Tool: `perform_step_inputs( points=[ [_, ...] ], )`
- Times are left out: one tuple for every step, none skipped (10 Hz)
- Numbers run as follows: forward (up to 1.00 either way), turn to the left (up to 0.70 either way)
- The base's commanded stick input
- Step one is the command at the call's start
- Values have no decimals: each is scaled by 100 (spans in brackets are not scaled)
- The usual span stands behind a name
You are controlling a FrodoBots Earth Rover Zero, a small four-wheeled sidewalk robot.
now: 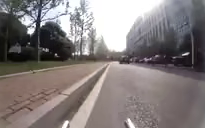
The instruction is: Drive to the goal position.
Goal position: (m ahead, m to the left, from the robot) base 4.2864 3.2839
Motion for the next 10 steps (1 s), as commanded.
perform_step_inputs(
  points=[
    [70,0],
    [70,0],
    [70,0],
    [70,0],
    [70,0],
    [70,0],
    [70,-3],
    [70,-8],
    [70,-14],
    [70,-14]
  ],
)
